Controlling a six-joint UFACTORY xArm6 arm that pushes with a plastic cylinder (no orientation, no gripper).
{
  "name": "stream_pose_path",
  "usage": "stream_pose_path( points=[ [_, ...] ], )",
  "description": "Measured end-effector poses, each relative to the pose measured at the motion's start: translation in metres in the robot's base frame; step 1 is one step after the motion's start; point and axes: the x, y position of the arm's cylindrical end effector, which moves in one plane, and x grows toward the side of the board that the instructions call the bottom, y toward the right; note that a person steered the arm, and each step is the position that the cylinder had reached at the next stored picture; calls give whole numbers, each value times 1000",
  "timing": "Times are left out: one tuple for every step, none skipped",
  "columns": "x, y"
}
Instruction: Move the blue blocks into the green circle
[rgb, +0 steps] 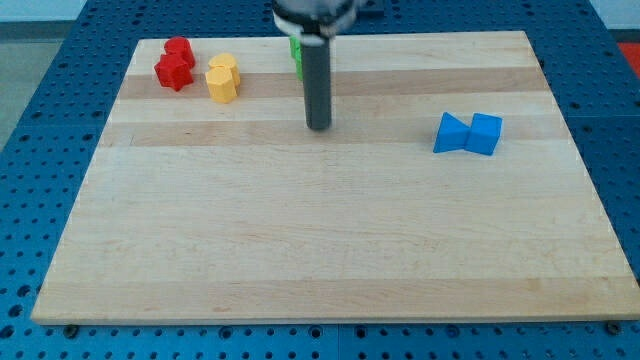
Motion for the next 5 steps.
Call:
stream_pose_path(
  points=[
    [62, 52],
    [82, 148],
    [82, 238],
    [72, 278],
    [43, 287]
  ],
)
